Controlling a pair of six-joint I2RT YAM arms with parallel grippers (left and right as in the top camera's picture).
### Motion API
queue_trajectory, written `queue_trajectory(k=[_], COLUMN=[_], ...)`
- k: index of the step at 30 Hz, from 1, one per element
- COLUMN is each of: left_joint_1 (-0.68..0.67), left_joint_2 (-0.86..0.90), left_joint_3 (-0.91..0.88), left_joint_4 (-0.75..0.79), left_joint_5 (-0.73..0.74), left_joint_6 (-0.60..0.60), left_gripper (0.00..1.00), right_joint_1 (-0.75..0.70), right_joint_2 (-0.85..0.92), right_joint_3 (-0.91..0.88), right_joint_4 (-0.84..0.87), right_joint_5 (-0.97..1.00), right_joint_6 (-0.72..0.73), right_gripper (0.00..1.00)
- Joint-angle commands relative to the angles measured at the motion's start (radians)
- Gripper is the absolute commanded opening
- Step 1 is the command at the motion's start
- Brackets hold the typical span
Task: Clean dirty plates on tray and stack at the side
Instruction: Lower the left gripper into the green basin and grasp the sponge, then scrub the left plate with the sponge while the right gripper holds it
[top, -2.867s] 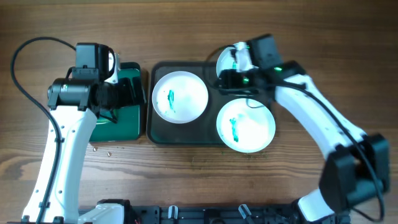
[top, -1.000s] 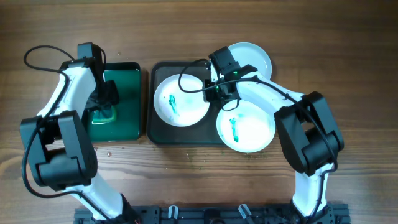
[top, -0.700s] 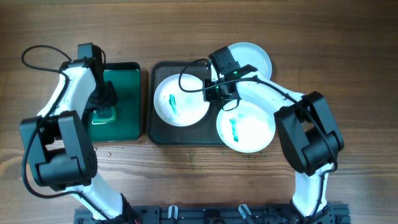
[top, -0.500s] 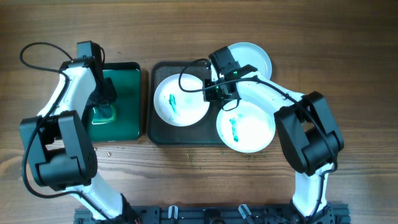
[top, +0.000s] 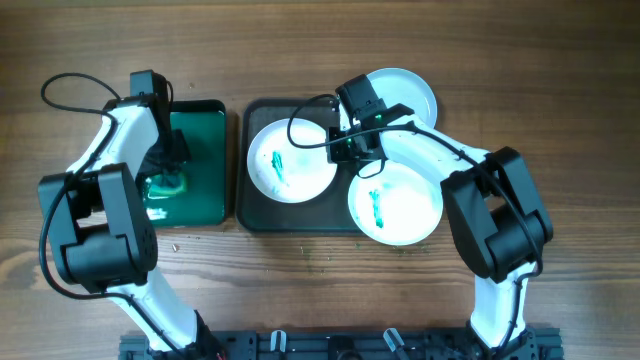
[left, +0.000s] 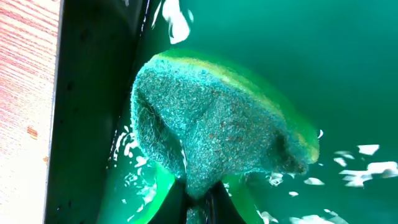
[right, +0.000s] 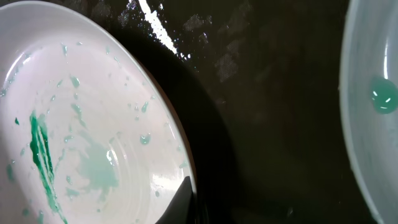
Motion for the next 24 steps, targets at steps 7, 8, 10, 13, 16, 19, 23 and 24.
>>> queue_trajectory(k=[7, 8, 10, 13, 16, 19, 23, 24], left_joint_1=[0.007, 0.007, 0.007, 0.005, -0.015, -0.063, -0.159, -0.183], left_joint_2=[-0.100, -0.121, -0.157, -0.211, -0.272, -0.278, -0.253, -0.243], left_joint_3=[0.050, 0.050, 0.050, 0.050, 0.050, 0.050, 0.048, 0.048], left_joint_4=[-0.093, -0.102, -0.121, -0.135, -0.134, -0.134, -0.118, -0.113], left_joint_5=[0.138, 0.167, 0.224, 0.343, 0.521, 0.576, 0.547, 0.529], left_joint_6=[-0.023, -0.023, -0.023, -0.021, -0.019, -0.033, -0.117, -0.146], left_gripper=[0.04, 0.04, 0.04, 0.04, 0.04, 0.04, 0.04, 0.04], right_joint_1=[0.002, 0.002, 0.002, 0.002, 0.002, 0.002, -0.003, -0.005], right_joint_2=[0.018, 0.018, 0.018, 0.018, 0.018, 0.018, 0.018, 0.018], right_joint_3=[-0.018, -0.018, -0.018, -0.018, -0.018, -0.018, -0.018, -0.018], right_joint_4=[-0.001, -0.001, -0.001, -0.001, -0.001, -0.002, -0.005, -0.006], right_joint_5=[0.040, 0.039, 0.039, 0.039, 0.039, 0.039, 0.039, 0.040], right_joint_6=[0.026, 0.026, 0.026, 0.027, 0.029, 0.031, 0.064, 0.080], right_gripper=[0.04, 0.04, 0.04, 0.04, 0.04, 0.04, 0.04, 0.05])
